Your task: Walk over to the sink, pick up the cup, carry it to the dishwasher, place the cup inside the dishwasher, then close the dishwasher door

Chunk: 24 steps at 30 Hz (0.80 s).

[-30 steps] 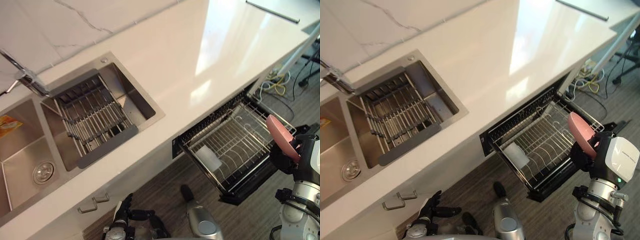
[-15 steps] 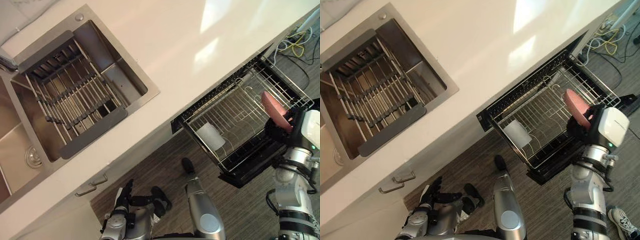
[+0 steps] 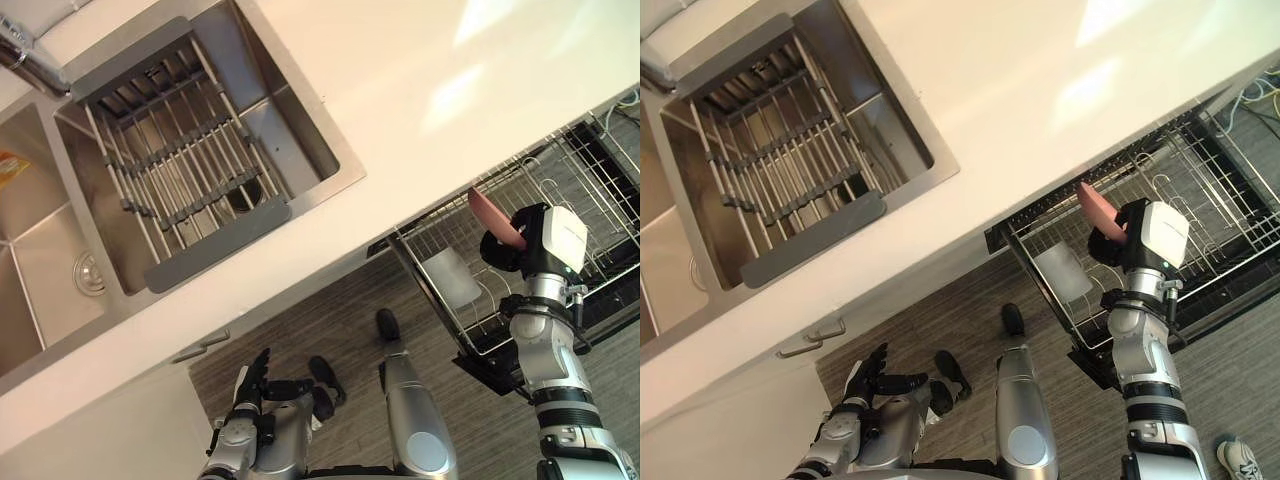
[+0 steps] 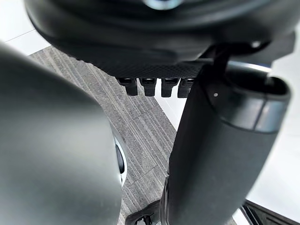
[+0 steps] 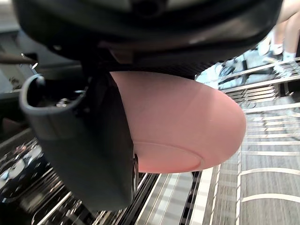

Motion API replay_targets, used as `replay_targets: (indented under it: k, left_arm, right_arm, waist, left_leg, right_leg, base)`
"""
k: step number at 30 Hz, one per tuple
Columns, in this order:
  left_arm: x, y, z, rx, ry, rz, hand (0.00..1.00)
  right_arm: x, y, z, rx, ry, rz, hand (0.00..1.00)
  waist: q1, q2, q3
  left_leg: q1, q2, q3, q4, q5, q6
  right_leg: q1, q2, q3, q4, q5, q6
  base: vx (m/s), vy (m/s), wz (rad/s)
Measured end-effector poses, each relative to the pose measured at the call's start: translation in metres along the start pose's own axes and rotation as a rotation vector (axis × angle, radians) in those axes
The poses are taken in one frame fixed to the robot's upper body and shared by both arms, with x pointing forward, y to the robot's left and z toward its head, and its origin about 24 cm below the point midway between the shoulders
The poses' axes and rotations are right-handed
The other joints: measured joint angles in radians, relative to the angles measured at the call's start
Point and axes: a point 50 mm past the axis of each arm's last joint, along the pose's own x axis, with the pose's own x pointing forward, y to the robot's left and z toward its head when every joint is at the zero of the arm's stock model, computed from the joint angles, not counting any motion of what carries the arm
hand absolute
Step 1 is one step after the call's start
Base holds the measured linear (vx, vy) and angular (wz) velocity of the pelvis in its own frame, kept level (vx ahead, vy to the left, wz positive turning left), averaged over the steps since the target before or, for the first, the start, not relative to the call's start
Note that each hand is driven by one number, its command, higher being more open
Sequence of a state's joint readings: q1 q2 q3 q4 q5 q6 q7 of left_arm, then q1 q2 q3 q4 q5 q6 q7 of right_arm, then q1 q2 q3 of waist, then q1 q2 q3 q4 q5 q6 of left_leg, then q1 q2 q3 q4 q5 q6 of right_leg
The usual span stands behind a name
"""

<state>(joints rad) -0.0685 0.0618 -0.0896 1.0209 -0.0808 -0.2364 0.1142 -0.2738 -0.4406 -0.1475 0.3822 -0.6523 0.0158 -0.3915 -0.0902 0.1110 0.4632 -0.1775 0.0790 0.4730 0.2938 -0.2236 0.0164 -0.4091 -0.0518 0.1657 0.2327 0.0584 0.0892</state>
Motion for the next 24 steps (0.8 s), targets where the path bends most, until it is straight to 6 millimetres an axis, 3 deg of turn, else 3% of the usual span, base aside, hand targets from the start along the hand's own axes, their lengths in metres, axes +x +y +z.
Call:
replay_targets:
  k: [7,19,23,24]
  left_arm:
    - [0.002,0.001,0.005,-0.019,-0.012,0.018,1.0]
    - [0.003,-0.002,0.009,-0.027,-0.031,0.014,1.0]
    - [0.005,-0.006,0.013,-0.035,-0.041,0.007,1.0]
    - [0.005,-0.008,0.014,-0.038,-0.044,0.004,1.0]
  right_arm:
    - [0.004,0.003,-0.005,-0.013,0.048,0.005,0.0]
    - [0.009,-0.017,-0.024,-0.016,0.167,-0.125,0.0]
    - [0.01,-0.023,-0.029,-0.015,0.199,-0.157,0.0]
    - [0.01,-0.023,-0.029,-0.016,0.202,-0.161,1.0]
  waist:
    - [0.018,0.001,0.004]
    - [0.024,0.005,0.012]
    - [0.032,0.017,0.018]
    - [0.036,0.021,0.02]
  left_leg:
    - [-0.031,-0.009,-0.004,0.018,0.001,0.012]
    - [-0.063,-0.011,-0.006,0.032,-0.001,0.018]
    - [-0.072,-0.011,-0.004,0.03,0.0,0.019]
    - [-0.073,-0.011,-0.002,0.028,0.0,0.019]
  right_leg:
    - [-0.029,-0.012,0.001,0.017,0.0,0.003]
    - [-0.058,-0.019,0.001,0.031,0.001,0.004]
    - [-0.068,-0.019,0.001,0.032,0.002,0.005]
    - [-0.07,-0.019,0.002,0.032,0.002,0.005]
  base:
    - [-0.02,0.0,0.04]
    - [0.0,-0.006,0.01]
    - [0.05,-0.021,0.0]
    - [0.06,-0.022,-0.02]
